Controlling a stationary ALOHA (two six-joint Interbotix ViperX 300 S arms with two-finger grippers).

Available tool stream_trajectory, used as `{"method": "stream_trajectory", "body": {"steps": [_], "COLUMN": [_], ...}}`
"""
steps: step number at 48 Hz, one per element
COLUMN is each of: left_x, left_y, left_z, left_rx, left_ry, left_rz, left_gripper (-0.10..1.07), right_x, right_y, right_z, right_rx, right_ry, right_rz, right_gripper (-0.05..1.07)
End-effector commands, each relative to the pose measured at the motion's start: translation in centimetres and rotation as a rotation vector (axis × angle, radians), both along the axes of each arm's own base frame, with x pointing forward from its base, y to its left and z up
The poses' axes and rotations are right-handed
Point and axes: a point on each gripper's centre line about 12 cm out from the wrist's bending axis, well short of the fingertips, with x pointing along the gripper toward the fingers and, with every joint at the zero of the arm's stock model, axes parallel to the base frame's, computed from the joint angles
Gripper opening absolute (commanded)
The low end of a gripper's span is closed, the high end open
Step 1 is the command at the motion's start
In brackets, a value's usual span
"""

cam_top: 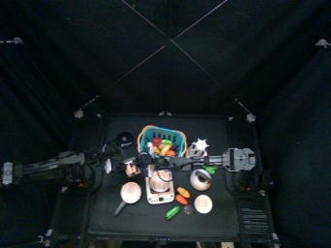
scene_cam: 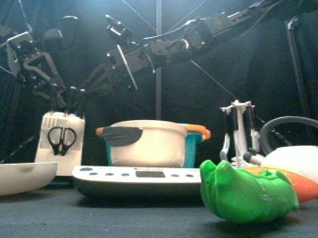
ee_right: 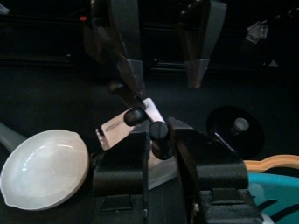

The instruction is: Pull out sharpener

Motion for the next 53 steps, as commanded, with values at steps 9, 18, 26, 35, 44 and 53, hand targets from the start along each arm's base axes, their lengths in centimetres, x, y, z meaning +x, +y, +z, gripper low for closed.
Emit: {"method": "stream_trajectory", "body": {"steps": [9,18,26,35,44,53], "left_x": [0.5,0.3,0.4,0.9,1.3,1.7], "left_y": [0.3,-0.7,-1.3,-1.4,-1.0,-0.8], "left_z": [2.9,1.9,1.8,2.7,2.5,1.9], "left_rx": [0.085,0.072,0.099,0.114,0.115,0.031], "left_ry": [-0.007,0.056,0.055,-0.018,-0.046,-0.031], "left_rz": [-0.027,-0.081,-0.124,-0.125,-0.106,-0.068], "left_gripper": [1.02,1.02,1.02,1.02,1.02,1.01], "right_x": [0.0,-0.1,0.0,0.1,0.1,0.1], "right_y": [-1.3,-1.8,-1.9,-2.0,-2.1,-2.1], "right_z": [0.4,0.4,0.4,-0.2,-0.3,-0.4], "right_rx": [0.007,0.008,0.010,0.011,0.012,0.012], "right_ry": [-0.009,-0.009,-0.011,0.000,0.003,0.006], "right_rz": [-0.028,-0.038,-0.040,-0.042,-0.044,-0.044], "right_gripper": [0.38,0.38,0.38,0.38,0.38,0.38]}}
